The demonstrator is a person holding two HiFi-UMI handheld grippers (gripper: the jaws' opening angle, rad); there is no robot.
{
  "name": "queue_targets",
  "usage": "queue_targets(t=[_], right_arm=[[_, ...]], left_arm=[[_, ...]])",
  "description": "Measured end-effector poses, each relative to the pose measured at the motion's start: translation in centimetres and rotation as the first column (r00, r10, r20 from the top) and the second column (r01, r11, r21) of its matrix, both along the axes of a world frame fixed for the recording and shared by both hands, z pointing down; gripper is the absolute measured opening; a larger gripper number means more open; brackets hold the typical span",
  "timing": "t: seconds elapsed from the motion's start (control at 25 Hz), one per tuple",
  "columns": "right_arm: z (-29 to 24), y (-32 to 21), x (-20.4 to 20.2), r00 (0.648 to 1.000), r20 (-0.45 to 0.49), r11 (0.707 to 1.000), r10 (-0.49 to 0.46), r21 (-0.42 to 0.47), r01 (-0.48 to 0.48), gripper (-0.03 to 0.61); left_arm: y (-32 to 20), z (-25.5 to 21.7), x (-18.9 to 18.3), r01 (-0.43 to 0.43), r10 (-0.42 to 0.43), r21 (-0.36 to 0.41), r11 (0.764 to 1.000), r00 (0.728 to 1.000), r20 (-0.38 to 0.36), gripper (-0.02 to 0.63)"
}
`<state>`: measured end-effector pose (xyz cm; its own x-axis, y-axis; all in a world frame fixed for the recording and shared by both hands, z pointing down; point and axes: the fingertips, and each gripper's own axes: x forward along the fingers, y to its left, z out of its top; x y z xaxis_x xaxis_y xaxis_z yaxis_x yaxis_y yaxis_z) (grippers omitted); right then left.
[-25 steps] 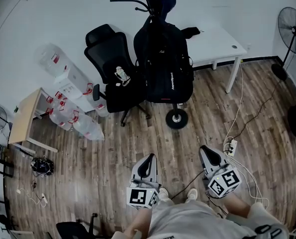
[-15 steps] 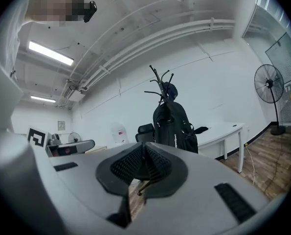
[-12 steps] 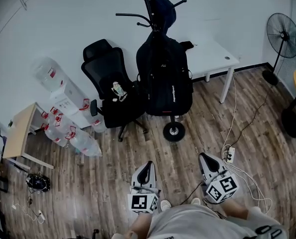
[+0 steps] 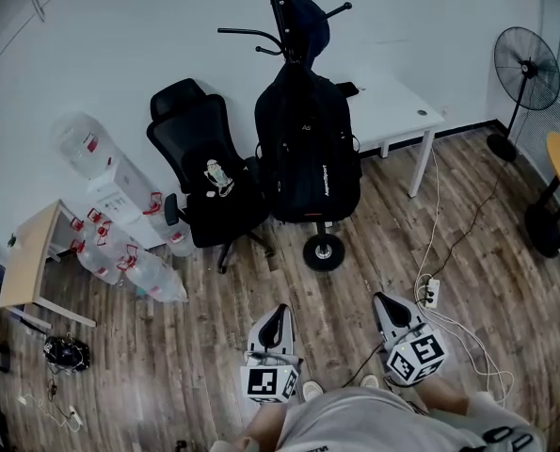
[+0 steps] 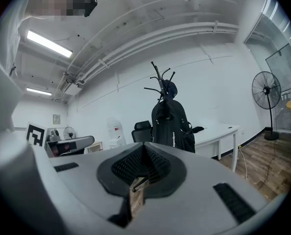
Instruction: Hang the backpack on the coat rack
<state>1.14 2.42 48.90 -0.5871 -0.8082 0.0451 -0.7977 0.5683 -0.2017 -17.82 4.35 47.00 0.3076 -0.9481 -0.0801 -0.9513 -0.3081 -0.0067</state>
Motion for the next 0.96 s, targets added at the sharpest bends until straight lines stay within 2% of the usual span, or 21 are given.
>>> queue_targets(t=[0.28,0.56,0.96], right_arm=[[-0.2,0.3,0.0,1.000,-0.008,1.000,0.003,0.003,-0.003,0.014],[0.2,0.5,0.7,1.000,-0.021,1.000,0.012,-0.001,-0.012,0.014],[0.0,0.7,1.5,1.000,-0.015,1.000,0.009,0.003,-0.008,0.014]], left_arm=[[0.1,0.5,-0.2,-0.004,0.004,-0.007,1.000,1.000,-0.012,0.009],[0.3,1.4,0.8,-0.038,0.037,-0.051,0.998,0.999,-0.027,0.009],[0.5,1.2,1.8,-0.053,0.052,-0.038,0.998,0.998,-0.026,0.009]])
